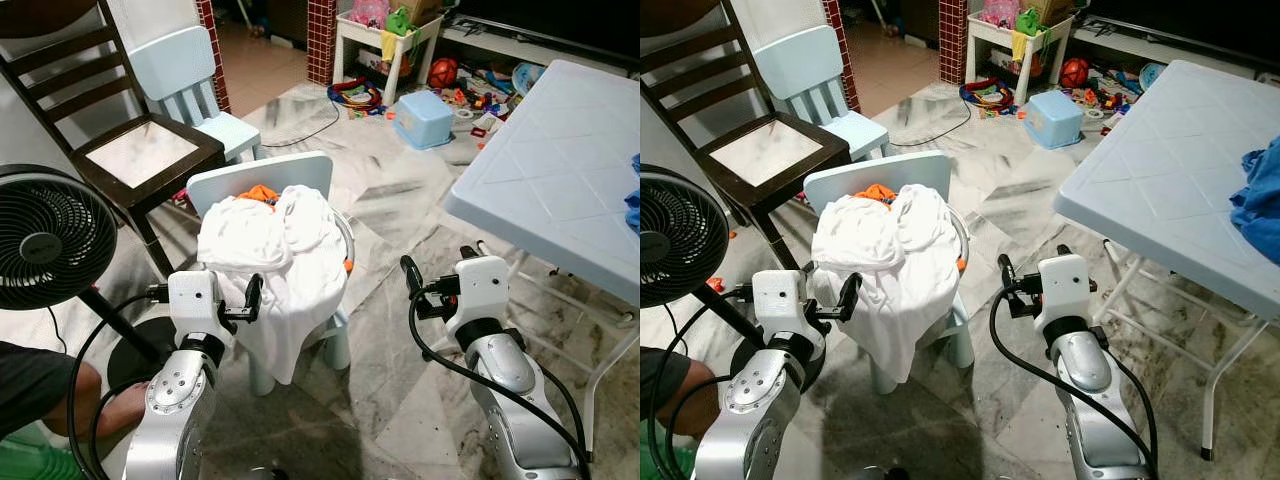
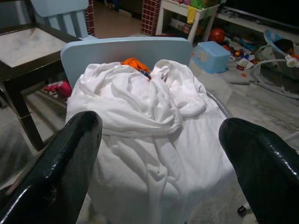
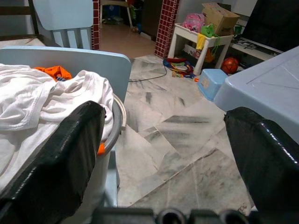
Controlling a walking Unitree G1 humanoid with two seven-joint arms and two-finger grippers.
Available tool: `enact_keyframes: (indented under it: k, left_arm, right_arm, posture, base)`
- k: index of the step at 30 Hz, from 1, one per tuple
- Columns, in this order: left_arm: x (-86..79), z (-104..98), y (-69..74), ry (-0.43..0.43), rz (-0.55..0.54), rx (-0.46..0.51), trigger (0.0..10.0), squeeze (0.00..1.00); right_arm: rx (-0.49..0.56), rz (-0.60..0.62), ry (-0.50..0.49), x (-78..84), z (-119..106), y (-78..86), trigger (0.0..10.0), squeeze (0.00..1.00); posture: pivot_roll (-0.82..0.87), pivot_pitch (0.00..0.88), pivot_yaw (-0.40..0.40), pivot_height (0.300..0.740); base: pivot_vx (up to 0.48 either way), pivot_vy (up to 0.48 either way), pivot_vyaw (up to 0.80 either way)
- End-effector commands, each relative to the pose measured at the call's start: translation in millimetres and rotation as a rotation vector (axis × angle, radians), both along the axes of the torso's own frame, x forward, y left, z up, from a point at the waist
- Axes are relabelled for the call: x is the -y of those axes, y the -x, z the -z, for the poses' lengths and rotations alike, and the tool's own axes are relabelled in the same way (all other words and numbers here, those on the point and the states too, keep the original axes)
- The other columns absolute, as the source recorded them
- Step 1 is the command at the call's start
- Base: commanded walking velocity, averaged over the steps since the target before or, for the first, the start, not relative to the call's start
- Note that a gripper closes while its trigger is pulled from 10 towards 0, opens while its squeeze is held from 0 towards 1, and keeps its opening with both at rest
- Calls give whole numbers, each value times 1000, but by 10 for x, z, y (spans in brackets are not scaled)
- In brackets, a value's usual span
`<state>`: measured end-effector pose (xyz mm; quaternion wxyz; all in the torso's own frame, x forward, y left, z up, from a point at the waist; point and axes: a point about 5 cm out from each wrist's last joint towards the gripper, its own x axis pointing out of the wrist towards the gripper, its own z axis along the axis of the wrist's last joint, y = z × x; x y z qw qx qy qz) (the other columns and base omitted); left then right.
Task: Hang hanger
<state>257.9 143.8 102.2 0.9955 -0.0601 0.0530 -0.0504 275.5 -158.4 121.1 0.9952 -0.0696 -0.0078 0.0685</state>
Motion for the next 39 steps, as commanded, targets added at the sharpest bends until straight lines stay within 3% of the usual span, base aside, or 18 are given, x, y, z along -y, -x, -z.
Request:
enact_keyframes:
  k: [1,39]
  left_arm:
    - [2,-34,4,3,5,20,10000,0]
    - [-88,-15,57,-27,-14,4,10000,0]
  right_arm:
    - [2,6,2,11,0,-11,10000,0]
    - [-24,-25,21,0,50,33,10000,0]
  posture:
    - [9,95,-11,740]
    - [10,102,-12,740]
  base:
    - [0,0,0]
    - [228,0,0]
